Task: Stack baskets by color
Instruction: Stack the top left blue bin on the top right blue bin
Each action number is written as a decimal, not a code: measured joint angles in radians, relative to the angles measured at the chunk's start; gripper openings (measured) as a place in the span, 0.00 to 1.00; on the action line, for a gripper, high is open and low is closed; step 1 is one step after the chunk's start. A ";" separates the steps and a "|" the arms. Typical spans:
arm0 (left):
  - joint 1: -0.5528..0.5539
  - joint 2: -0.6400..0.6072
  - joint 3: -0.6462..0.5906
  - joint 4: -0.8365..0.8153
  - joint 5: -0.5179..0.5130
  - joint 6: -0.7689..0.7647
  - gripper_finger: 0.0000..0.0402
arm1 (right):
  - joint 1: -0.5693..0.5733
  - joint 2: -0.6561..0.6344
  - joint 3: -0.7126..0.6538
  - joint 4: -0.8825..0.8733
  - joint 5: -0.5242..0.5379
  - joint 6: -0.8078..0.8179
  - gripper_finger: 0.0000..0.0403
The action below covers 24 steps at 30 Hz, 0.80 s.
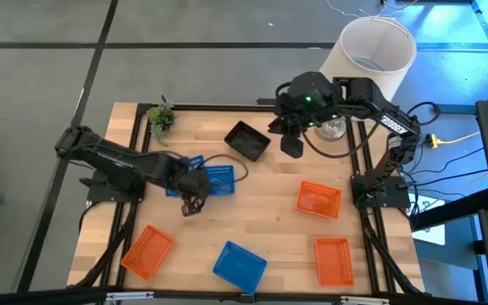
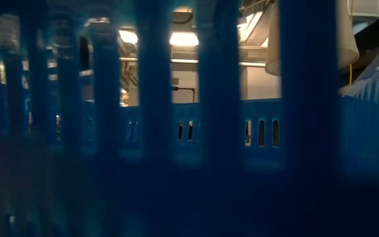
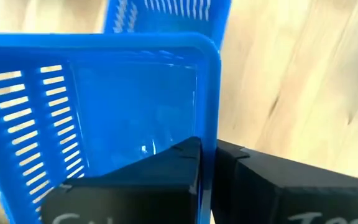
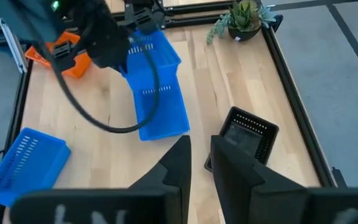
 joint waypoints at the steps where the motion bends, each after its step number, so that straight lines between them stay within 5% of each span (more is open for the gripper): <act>1: 0.021 0.006 0.014 0.012 0.000 0.023 0.00 | 0.000 -0.002 0.000 -0.004 0.000 -0.008 0.15; 8: 0.139 0.093 0.053 0.198 0.024 0.175 0.00 | 0.000 -0.029 0.000 -0.006 0.002 -0.020 0.15; 24: 0.148 0.280 0.052 0.160 0.118 0.224 0.00 | 0.000 -0.112 0.000 0.016 0.002 -0.014 0.15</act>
